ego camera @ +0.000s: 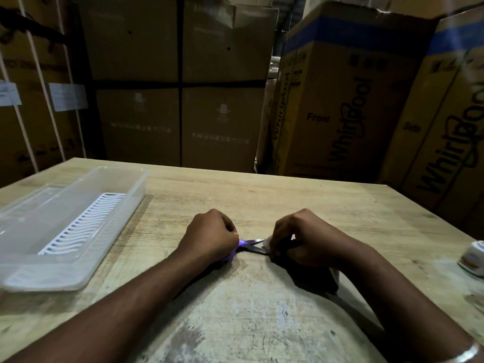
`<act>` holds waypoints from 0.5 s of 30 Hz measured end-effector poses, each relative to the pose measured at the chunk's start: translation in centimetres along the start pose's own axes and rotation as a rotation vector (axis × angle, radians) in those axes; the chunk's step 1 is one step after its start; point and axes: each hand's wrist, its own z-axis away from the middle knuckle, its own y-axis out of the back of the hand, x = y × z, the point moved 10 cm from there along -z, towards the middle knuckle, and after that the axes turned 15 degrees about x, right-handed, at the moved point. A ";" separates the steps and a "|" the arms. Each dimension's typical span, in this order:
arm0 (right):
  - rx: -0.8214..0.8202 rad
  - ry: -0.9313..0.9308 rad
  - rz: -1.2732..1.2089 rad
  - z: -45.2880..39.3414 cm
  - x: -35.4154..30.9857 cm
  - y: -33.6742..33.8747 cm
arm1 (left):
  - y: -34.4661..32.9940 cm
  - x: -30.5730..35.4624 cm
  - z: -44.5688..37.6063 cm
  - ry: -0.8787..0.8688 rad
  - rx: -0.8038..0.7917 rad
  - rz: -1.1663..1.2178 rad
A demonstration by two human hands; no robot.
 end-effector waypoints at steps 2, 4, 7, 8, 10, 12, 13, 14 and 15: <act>0.057 -0.012 -0.054 0.0 0.5 0.7 | -0.1 -0.1 -0.1 -0.002 -0.009 -0.006; 0.214 -0.042 -0.129 -0.3 1.1 2.1 | -0.1 -0.1 -0.1 -0.006 -0.015 -0.010; 0.380 -0.124 -0.281 -0.3 2.2 3.5 | -0.2 0.0 0.0 -0.008 -0.020 -0.008; 0.377 -0.140 -0.301 -0.3 2.2 3.3 | -0.2 0.0 0.0 -0.010 -0.020 -0.009; 0.341 -0.120 -0.264 -0.4 1.9 2.7 | -0.2 0.0 0.0 -0.016 -0.015 -0.009; 0.270 -0.080 -0.227 -0.6 1.1 1.7 | -0.2 0.0 -0.1 -0.023 -0.008 -0.011; 0.237 -0.059 -0.223 -0.7 0.5 1.2 | -0.2 0.0 -0.1 -0.026 -0.004 -0.013; 0.210 -0.038 -0.216 -0.8 0.0 0.8 | -0.2 0.0 -0.1 -0.028 0.000 -0.015; 0.185 -0.016 -0.199 -1.0 -0.5 0.3 | -0.2 0.1 -0.1 -0.029 0.004 -0.017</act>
